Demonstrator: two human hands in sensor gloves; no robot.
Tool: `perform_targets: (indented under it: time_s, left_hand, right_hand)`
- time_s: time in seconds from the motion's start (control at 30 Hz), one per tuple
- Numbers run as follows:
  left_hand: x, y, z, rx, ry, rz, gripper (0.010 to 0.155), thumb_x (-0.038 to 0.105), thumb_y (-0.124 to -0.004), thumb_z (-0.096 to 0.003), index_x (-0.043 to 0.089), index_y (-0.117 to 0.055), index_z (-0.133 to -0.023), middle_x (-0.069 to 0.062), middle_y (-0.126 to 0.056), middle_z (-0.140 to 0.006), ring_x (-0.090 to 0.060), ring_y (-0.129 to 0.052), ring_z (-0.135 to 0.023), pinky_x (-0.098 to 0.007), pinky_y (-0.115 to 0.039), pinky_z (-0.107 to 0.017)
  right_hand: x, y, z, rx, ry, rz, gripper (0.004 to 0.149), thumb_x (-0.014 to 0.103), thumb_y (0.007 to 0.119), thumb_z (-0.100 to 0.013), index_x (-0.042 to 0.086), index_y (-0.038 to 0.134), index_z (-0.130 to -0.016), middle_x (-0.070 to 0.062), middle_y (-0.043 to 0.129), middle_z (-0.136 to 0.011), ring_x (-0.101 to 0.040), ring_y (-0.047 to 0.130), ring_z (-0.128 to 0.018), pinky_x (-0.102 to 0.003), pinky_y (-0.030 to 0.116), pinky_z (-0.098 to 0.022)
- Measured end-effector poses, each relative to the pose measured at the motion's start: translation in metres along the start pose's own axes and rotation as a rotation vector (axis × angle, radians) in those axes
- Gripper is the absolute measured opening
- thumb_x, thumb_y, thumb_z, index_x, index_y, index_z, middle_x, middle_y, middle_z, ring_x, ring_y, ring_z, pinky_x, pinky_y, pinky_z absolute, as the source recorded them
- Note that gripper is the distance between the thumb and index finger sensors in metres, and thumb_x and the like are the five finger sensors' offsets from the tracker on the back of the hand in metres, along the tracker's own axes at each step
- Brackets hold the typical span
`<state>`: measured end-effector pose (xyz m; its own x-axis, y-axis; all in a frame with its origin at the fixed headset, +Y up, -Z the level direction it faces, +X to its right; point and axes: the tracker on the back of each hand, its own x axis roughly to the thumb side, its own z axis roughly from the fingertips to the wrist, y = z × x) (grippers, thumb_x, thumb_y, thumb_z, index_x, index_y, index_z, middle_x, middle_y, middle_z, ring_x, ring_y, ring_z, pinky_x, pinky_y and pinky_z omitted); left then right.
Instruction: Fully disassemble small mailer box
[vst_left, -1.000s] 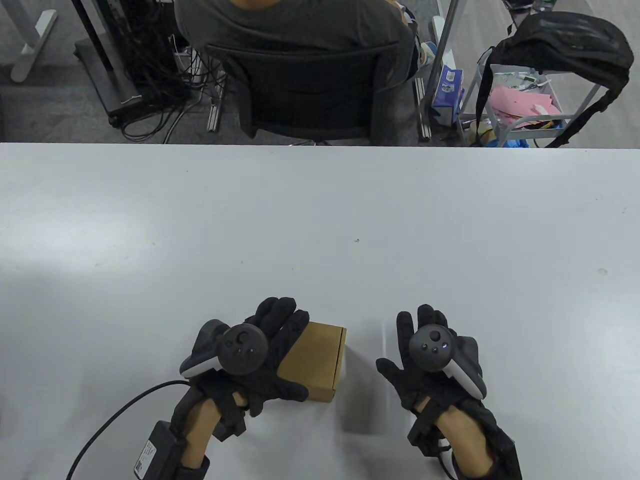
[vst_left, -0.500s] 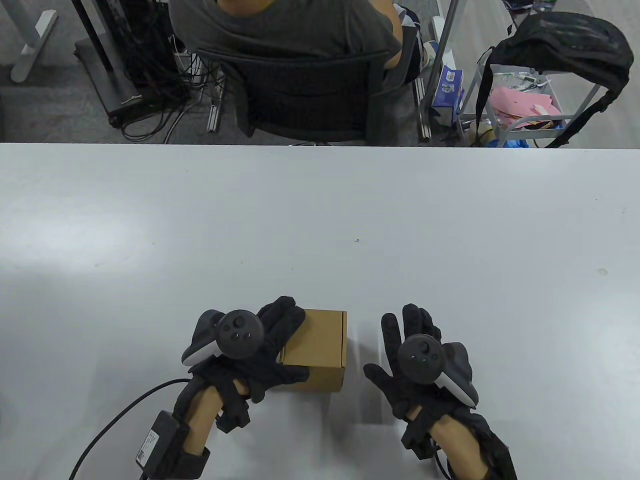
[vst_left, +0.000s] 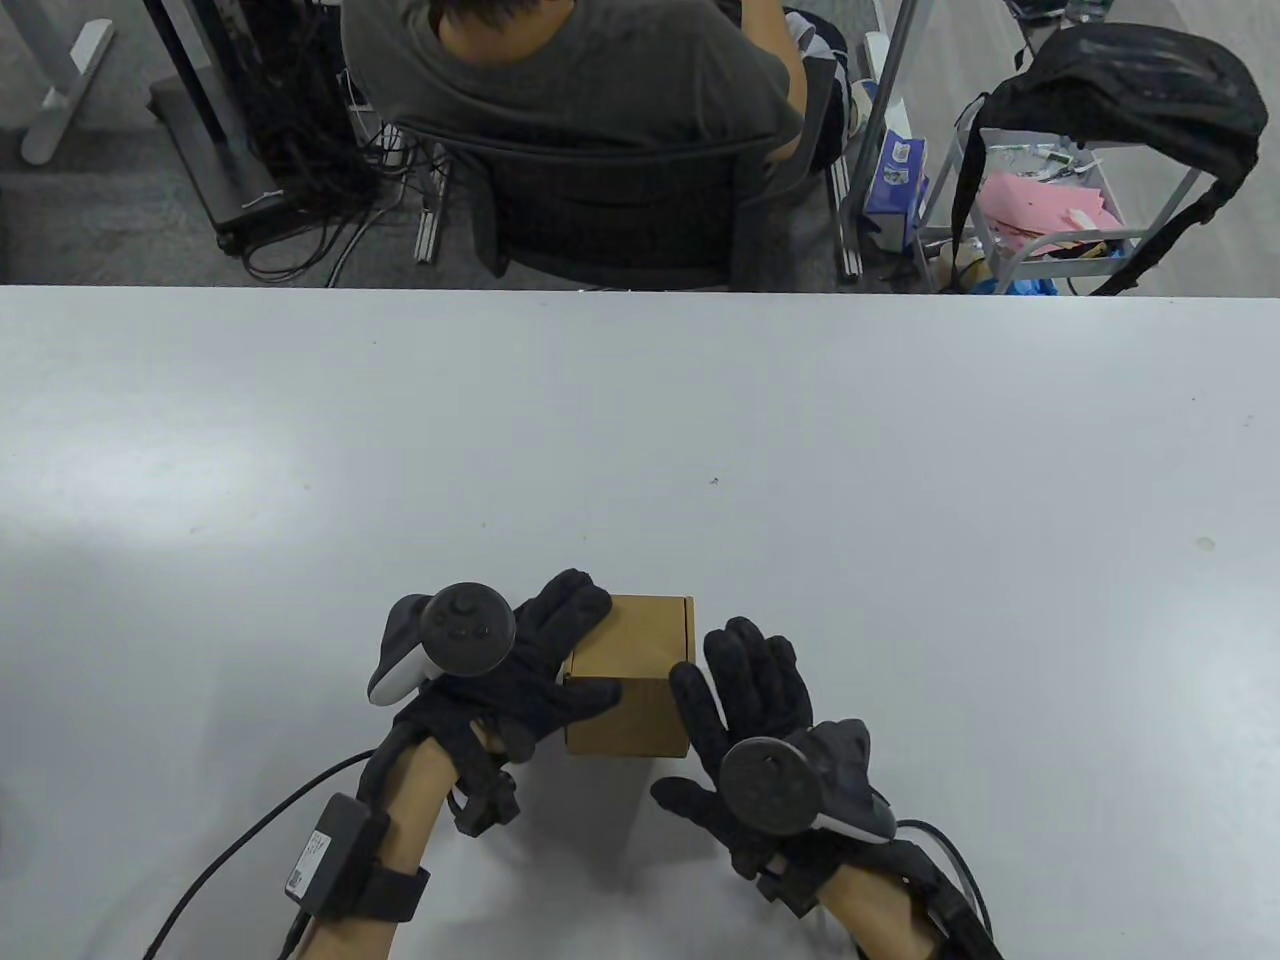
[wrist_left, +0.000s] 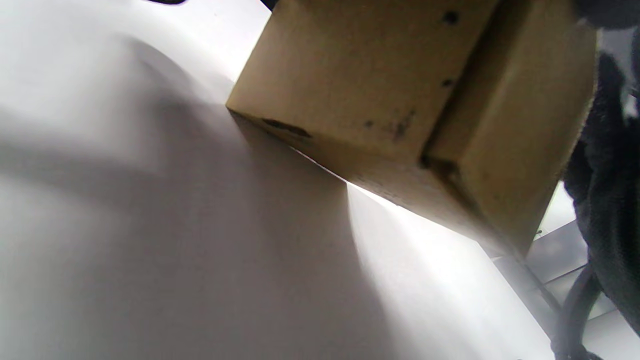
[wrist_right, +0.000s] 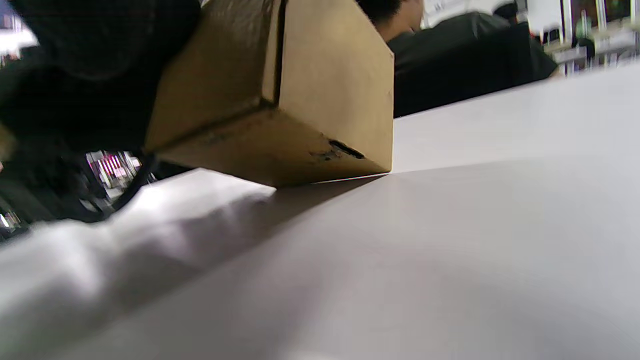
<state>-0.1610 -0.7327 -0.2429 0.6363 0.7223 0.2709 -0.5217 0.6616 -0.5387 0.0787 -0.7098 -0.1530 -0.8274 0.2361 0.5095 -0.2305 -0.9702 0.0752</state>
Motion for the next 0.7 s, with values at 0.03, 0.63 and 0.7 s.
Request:
perform_targets:
  time_s: [0.03, 0.63, 0.7]
  left_hand:
    - [0.0, 0.0, 0.0, -0.005, 0.002, 0.008, 0.1, 0.086, -0.065, -0.0349, 0.035, -0.026, -0.111, 0.0, -0.014, -0.121, -0.037, -0.028, -0.114, -0.065, -0.046, -0.076]
    - [-0.003, -0.001, 0.002, -0.027, -0.011, 0.049, 0.099, 0.085, -0.063, -0.0368, 0.036, -0.022, -0.112, 0.001, -0.009, -0.12, -0.039, -0.025, -0.115, -0.067, -0.042, -0.076]
    - [-0.003, -0.001, 0.003, -0.029, -0.015, 0.049, 0.098, 0.084, -0.06, -0.0377, 0.035, -0.021, -0.113, 0.001, -0.008, -0.12, -0.039, -0.023, -0.114, -0.067, -0.039, -0.076]
  right_hand:
    - [0.005, 0.003, -0.002, 0.008, 0.006, 0.077, 0.102, 0.06, 0.076, -0.034, 0.042, -0.012, -0.083, 0.009, -0.032, -0.088, -0.027, -0.021, -0.098, -0.058, -0.006, -0.075]
    - [0.03, 0.029, -0.012, -0.104, 0.066, 0.617, 0.095, 0.049, 0.07, -0.039, 0.033, -0.012, -0.084, 0.001, -0.016, -0.1, -0.033, 0.001, -0.106, -0.057, 0.01, -0.08]
    - [0.031, 0.027, -0.011, -0.085, 0.051, 0.609, 0.094, 0.047, 0.071, -0.039, 0.033, -0.01, -0.085, -0.001, -0.014, -0.101, -0.034, 0.003, -0.106, -0.058, 0.013, -0.08]
